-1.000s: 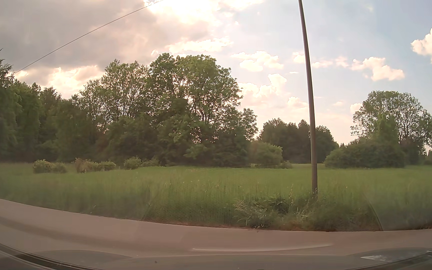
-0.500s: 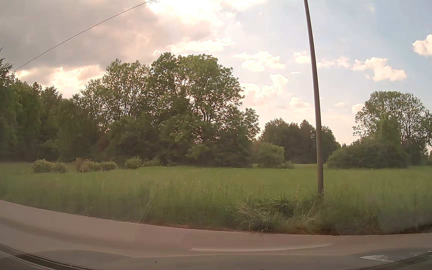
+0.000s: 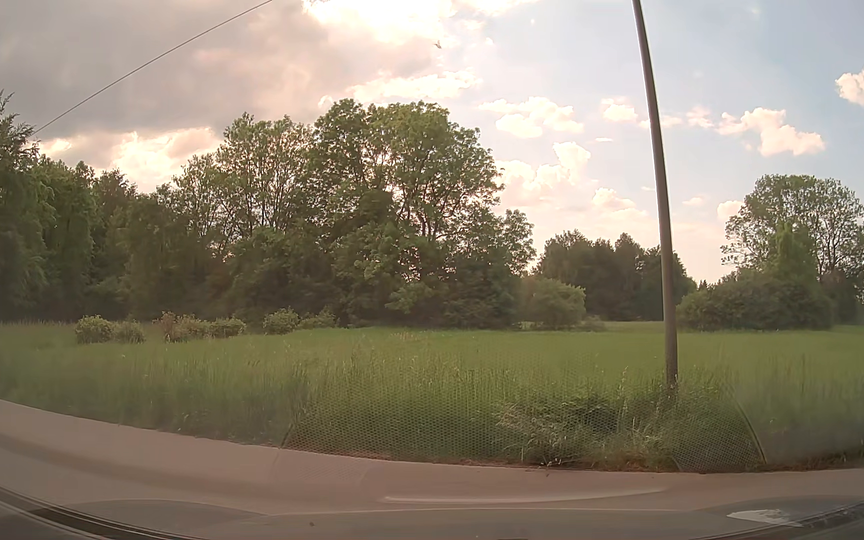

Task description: Follow the waypoints while adhering to traffic rules and regulations

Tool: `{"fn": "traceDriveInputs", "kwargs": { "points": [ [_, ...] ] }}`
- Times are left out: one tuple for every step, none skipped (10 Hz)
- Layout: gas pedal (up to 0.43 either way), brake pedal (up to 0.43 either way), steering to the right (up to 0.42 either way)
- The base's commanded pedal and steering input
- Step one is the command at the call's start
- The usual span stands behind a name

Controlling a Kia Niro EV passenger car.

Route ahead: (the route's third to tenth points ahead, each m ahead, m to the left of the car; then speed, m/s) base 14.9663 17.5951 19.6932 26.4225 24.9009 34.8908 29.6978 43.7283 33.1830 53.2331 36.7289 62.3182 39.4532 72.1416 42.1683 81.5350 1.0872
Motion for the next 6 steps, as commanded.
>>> {"fn": "traceDriveInputs", "kwargs": {
  "points": [
    [0.008,0.024,-0.404],
    [0.039,0.024,-0.444],
    [0.047,0.024,-0.474],
    [0.047,0.024,-0.504],
    [0.059,0.024,-0.535],
    [0.110,0.018,-0.578]
  ]
}}
